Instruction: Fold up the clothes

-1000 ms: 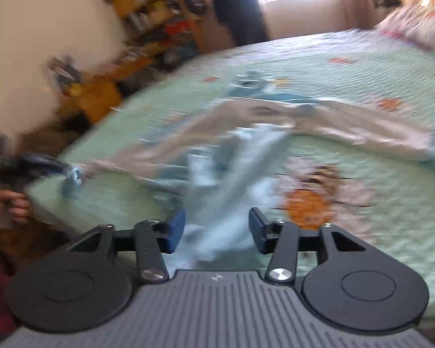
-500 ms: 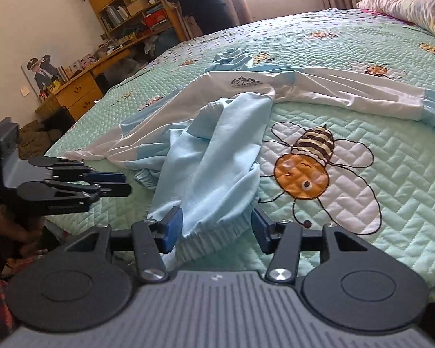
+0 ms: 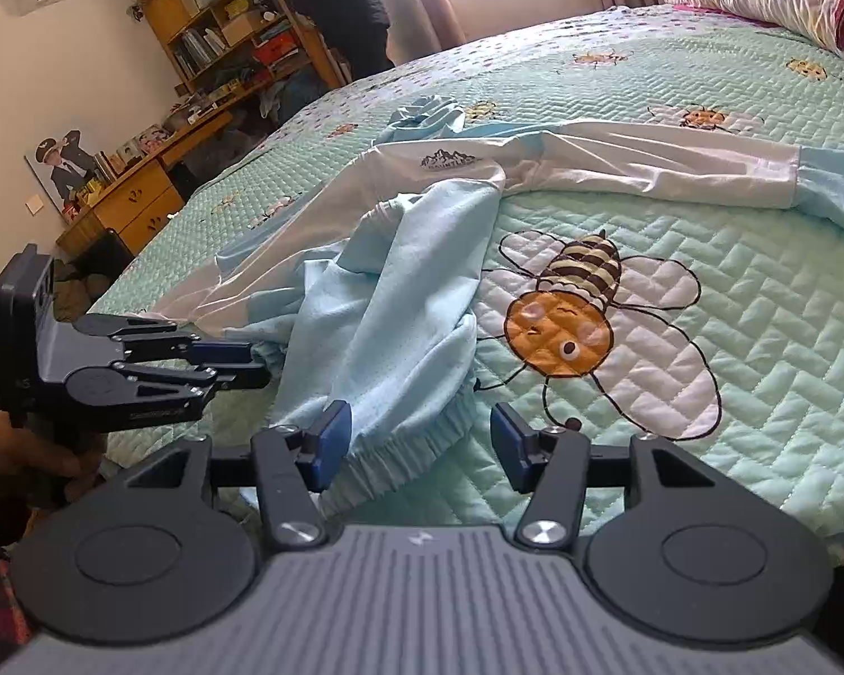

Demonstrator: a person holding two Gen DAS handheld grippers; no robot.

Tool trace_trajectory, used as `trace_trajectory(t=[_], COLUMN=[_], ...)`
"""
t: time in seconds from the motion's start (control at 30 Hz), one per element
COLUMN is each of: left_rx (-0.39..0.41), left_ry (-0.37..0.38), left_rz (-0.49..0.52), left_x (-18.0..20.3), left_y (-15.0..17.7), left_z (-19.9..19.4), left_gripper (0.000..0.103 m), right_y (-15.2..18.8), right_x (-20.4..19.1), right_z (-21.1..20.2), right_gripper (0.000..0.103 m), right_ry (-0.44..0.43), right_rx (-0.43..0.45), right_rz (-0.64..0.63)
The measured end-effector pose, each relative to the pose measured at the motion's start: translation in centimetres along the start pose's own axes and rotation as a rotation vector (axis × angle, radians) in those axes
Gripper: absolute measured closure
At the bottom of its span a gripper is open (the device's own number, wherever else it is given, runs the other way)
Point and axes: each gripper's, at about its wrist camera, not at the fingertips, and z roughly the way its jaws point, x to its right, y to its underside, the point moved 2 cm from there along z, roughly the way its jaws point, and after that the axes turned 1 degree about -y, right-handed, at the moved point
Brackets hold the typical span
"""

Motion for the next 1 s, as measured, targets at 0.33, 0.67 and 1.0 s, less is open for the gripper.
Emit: trace_trajectory(t=[0.33,0.67,1.0], left_rx=[0.01,0.033,0.318], left_ry=[-0.025,-0.035,-0.303], left_rz=[-0.024,-0.141,-0.33], left_x=[-0.3,-1.2,-6.5], left_y=[-0.6,-1.5,1.0], left_z=[1.0,1.8,-15.4], left_gripper=[0.071,0.099,0.098], right_y=[0.1,0.1,-0.3], right_x=[0.1,0.1,3.1], right_z=[0.4,0.4,0.1], right_gripper=[0.045,0.045,0.045], right_ry=[0.004,0.005,0.093], right_rx=[-0.011,0.0,0.05], right_rz=[0.003,0.017,0.122])
